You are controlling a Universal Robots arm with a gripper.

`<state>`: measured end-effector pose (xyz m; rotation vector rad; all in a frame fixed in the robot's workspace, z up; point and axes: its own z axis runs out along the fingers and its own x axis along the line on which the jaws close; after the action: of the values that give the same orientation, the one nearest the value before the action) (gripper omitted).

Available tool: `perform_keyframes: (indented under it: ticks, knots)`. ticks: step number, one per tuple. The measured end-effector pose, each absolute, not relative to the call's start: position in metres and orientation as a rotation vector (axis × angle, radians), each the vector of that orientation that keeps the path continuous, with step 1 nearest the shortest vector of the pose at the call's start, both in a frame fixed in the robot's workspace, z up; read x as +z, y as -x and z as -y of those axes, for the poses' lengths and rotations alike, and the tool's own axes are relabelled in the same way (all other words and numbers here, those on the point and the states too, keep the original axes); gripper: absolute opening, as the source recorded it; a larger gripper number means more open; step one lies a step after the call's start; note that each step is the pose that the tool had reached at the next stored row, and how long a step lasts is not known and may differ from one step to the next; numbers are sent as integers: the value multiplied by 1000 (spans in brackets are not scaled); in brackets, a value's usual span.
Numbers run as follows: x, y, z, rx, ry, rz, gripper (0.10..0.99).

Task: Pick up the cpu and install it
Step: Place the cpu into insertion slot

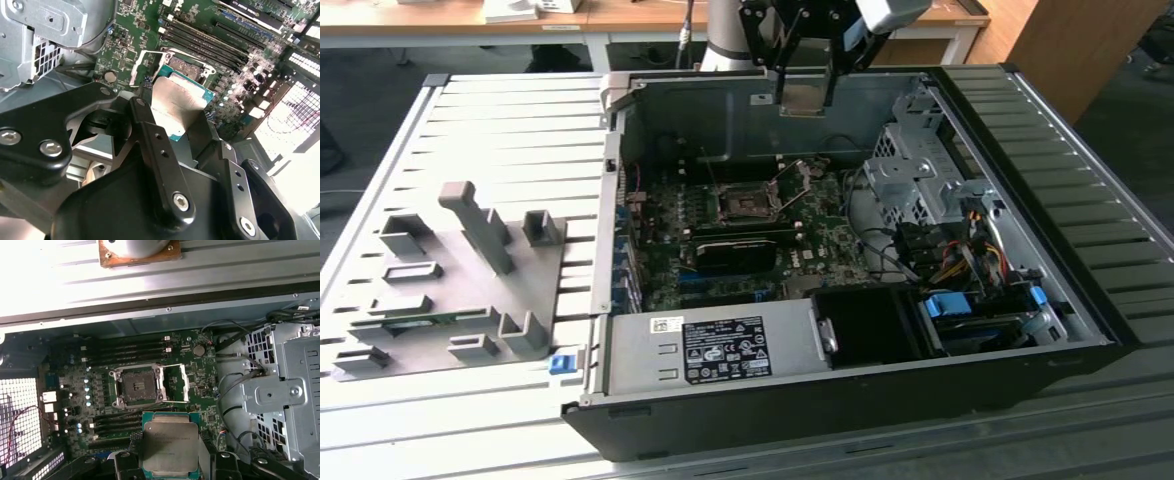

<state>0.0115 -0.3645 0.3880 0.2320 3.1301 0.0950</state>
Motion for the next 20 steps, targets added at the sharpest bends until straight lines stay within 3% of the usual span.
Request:
perform_keyframes:
  ticks: [20]
  knots:
    - [386,-11,364,93,-466,-3099,529]
